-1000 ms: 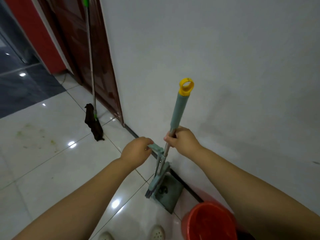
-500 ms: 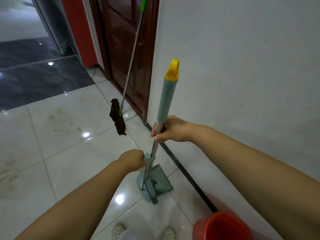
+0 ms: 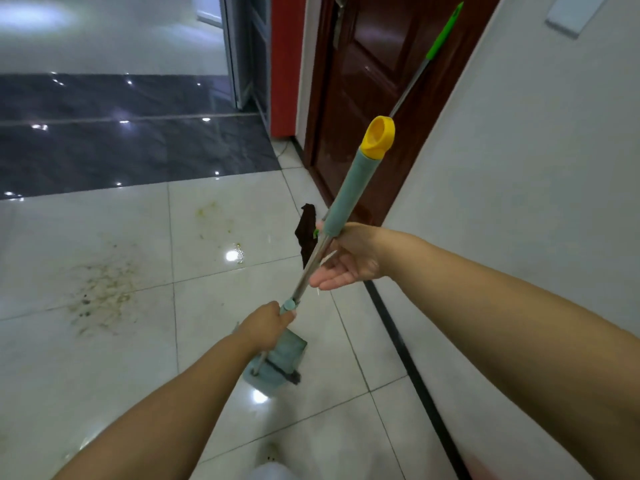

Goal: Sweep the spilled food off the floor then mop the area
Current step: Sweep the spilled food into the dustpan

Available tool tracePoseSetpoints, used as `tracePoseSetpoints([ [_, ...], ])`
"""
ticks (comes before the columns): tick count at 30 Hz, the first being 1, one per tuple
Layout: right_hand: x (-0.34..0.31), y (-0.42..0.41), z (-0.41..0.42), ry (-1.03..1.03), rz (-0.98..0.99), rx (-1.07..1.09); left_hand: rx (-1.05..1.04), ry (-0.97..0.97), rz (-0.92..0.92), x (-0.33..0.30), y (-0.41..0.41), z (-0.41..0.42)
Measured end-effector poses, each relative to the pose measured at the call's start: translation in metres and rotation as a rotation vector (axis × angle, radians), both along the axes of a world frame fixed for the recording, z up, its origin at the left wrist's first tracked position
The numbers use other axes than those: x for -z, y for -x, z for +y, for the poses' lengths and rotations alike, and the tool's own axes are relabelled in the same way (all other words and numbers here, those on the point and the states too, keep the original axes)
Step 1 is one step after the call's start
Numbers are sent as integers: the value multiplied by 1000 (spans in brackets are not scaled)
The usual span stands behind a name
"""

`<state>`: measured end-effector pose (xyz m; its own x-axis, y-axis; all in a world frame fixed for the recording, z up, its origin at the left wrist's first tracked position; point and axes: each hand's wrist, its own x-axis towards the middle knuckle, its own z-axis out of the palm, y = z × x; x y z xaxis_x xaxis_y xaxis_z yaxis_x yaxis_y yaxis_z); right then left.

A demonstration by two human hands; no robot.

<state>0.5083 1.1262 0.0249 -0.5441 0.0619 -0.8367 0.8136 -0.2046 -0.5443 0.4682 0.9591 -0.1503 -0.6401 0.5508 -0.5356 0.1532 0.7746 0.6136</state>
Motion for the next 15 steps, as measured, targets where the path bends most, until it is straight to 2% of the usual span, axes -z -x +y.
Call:
tracePoseSetpoints([
  [2, 0, 19, -19, 216, -40, 45, -82, 0, 20, -1, 13, -17],
  [5, -1, 43, -46, 396, -17, 98, -175, 27, 67, -4, 31, -39],
  [11, -11, 90, -101, 387, 25, 203, -401, -40, 9, -9, 57, -71],
  [15, -18, 107, -129, 374, 77, 167, -514, -25, 15, -12, 72, -85],
])
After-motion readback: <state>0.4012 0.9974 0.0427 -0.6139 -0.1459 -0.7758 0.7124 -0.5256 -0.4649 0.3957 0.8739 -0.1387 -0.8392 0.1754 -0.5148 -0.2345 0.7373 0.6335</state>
